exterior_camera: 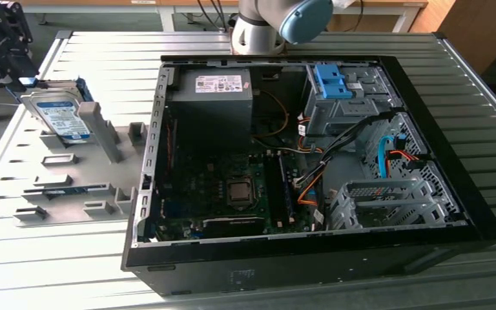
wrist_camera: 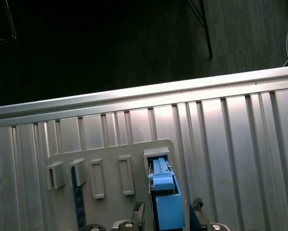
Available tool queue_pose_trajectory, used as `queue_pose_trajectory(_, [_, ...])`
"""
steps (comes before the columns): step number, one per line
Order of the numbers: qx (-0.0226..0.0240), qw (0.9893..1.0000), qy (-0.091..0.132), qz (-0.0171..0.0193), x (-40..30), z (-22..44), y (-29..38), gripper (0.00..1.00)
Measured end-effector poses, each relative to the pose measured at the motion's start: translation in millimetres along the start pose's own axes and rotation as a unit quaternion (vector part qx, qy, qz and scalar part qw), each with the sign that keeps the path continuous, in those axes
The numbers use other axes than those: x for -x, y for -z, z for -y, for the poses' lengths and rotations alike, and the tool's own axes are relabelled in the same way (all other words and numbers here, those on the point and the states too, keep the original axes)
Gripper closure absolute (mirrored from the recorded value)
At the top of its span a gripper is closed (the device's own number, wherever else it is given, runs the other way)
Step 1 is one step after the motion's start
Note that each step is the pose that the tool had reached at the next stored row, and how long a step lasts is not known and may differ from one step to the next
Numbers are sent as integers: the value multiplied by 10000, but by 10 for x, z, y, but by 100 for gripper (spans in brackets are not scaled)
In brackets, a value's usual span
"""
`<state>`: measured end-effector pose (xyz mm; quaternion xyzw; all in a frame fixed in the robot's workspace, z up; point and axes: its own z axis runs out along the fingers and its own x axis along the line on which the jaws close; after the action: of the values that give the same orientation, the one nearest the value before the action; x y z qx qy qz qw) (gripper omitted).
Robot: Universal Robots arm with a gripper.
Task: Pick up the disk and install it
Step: 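Pick up the disk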
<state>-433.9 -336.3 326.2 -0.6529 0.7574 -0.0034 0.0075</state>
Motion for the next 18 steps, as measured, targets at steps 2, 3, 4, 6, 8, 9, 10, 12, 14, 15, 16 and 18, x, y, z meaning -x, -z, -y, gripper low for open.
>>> queue_pose_trajectory(2, [0, 10000, 0, 0, -1, -7, -30, 51])
queue_pose_trajectory(3, [0, 10000, 0, 0, -2, -12, -45, 51])
queue_pose_trajectory(4, [2, 10000, 0, 0, -2, -17, -58, 51])
queue_pose_trajectory(6, [2, 10000, 0, 0, -5, -29, -80, 51])
queue_pose_trajectory(8, [4, 10000, 2, 0, -6, -40, -100, 51])
queue_pose_trajectory(9, [3, 10000, 3, 1, -7, -47, -111, 51])
queue_pose_trajectory(10, [2, 10000, 5, 3, -8, -51, -124, 51])
queue_pose_trajectory(12, [4, 10000, 8, 7, -11, -65, -146, 51])
queue_pose_trajectory(14, [4, 10000, 9, 8, -12, -72, -165, 51])
queue_pose_trajectory(15, [4, 10000, 9, 8, -12, -73, -172, 51])
queue_pose_trajectory(16, [4, 10000, 9, 8, -12, -74, -177, 51])
queue_pose_trajectory(18, [5, 10000, 9, 7, -12, -74, -179, 51])
